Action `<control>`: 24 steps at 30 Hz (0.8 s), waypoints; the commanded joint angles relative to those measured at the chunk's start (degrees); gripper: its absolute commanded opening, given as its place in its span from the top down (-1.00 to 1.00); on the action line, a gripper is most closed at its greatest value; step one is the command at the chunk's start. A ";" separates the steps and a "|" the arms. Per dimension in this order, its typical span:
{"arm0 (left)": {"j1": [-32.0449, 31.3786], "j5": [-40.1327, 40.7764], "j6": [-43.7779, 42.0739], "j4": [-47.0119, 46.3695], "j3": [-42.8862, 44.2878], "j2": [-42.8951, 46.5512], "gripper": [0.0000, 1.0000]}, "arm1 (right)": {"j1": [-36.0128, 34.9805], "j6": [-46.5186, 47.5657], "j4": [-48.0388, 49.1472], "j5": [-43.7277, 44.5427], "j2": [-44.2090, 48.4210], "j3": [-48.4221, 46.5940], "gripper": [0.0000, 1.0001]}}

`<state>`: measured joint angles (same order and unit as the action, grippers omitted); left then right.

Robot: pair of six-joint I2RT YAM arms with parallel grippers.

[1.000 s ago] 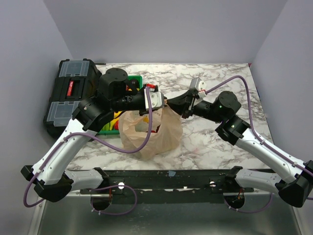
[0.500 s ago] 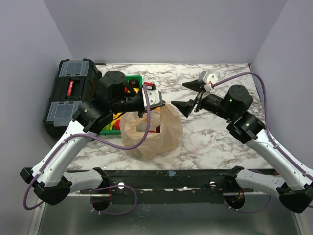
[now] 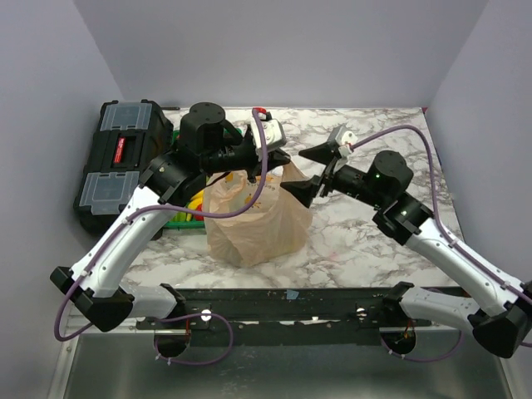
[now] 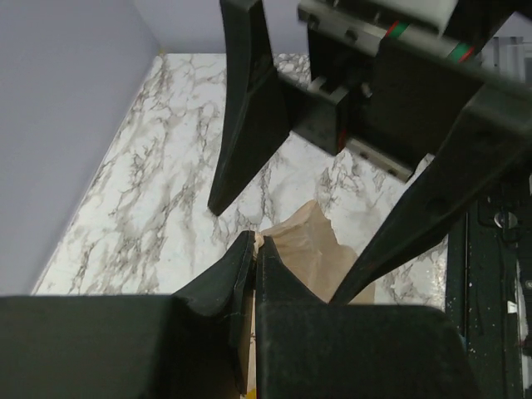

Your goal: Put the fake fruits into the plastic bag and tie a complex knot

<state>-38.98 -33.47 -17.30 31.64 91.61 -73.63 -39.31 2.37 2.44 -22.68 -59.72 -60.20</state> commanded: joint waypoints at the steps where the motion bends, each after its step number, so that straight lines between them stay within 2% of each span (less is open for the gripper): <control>1: 0.12 -4.23 3.69 -3.97 0.76 0.06 1.00 | 0.06 -0.54 18.86 5.59 -3.45 5.19 -0.99; 3: 0.15 -4.48 4.52 -5.09 0.43 -0.17 1.00 | -0.05 -1.66 23.84 6.44 -5.69 6.26 -0.86; 7: 0.15 -4.73 8.32 -8.47 1.01 -1.31 1.00 | -0.06 -6.53 30.83 3.44 -9.45 10.72 -0.22; 10: 0.18 -5.40 12.00 -12.40 2.60 -2.10 1.00 | 0.02 -6.16 29.72 2.77 -11.07 14.83 0.02; 13: 0.13 -5.99 14.59 -14.72 5.21 -3.19 1.00 | 1.16 -0.84 28.69 2.87 -9.90 20.03 0.47; 16: 0.13 -5.48 14.80 -14.98 6.73 -4.06 1.00 | 5.51 -0.52 22.81 -1.37 -7.72 20.17 0.79; 19: 0.14 -4.65 14.00 -16.24 6.26 -3.90 1.00 | 9.22 0.42 18.02 -4.43 -4.85 19.58 0.99; 21: 0.12 -4.37 12.95 -16.88 6.25 -3.81 1.00 | 11.36 1.77 16.22 -6.51 -3.40 19.74 0.99; 22: 0.13 -3.58 11.86 -15.94 6.34 -3.81 0.76 | 12.41 2.50 15.89 -7.35 -2.86 19.70 0.99; 23: 0.33 -2.87 9.69 -14.13 6.31 -3.81 0.22 | 12.86 2.87 15.82 -8.08 -2.56 19.58 0.99; 24: 0.59 -2.47 7.63 -11.81 5.72 -3.60 -0.21 | 13.10 3.15 15.85 -8.60 -2.34 19.24 0.99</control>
<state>-39.29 -36.69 -4.51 22.55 94.26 -79.81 -28.93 2.52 25.87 -27.53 -62.87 -41.32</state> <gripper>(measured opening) 0.067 0.012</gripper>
